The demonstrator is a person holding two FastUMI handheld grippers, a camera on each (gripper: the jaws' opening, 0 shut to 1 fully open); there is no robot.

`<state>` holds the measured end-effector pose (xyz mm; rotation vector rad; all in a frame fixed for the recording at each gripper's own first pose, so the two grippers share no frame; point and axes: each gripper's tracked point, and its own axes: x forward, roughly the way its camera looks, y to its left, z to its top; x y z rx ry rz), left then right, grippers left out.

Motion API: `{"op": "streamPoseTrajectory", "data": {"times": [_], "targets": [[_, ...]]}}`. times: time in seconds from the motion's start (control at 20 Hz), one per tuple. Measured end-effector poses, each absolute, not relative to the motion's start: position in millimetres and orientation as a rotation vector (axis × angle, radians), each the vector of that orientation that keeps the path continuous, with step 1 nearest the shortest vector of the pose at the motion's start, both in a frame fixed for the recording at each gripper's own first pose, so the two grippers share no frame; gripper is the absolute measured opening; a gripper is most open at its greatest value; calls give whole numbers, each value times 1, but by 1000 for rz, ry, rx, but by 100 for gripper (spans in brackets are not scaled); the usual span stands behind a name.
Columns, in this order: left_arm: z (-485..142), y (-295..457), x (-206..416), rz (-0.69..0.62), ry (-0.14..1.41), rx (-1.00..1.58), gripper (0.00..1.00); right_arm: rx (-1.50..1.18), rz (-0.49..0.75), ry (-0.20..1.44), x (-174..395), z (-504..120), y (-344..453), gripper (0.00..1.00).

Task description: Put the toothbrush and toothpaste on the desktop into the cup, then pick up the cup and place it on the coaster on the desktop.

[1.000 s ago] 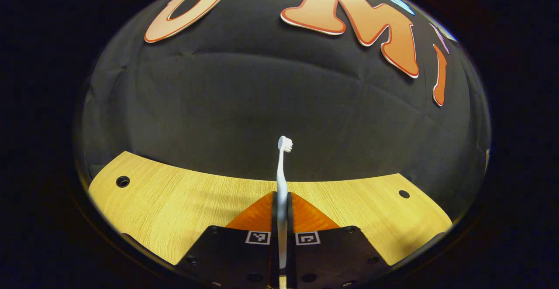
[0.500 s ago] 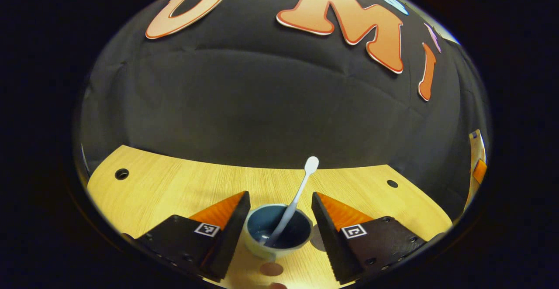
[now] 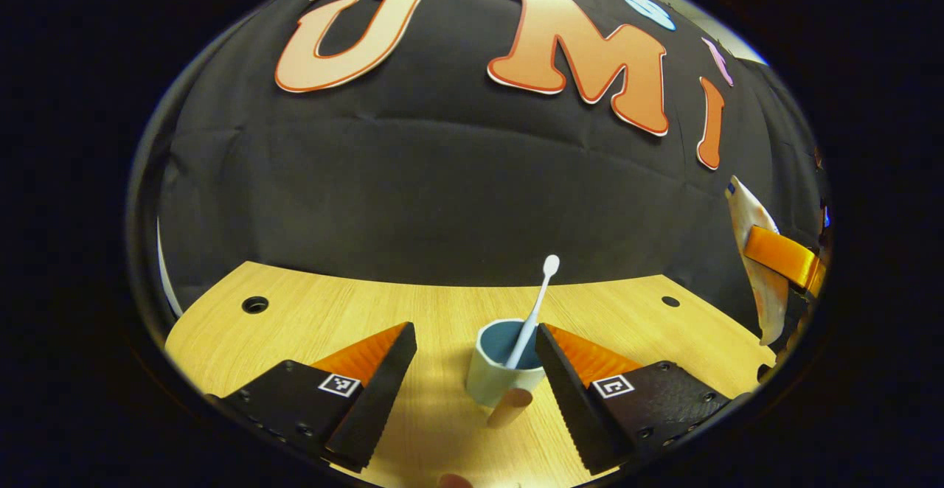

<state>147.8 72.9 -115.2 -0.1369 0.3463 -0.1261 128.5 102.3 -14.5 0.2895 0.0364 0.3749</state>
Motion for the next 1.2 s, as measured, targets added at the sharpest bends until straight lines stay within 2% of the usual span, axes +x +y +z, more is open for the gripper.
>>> {"op": "streamPoseTrajectory", "data": {"times": [0.8,1.2], "targets": [[-163,157,83,-35,375,-142,98,458,489,-156,211,14,200,13],[-176,175,63,-4,401,-171,98,416,508,-108,249,-34,237,13]]}}
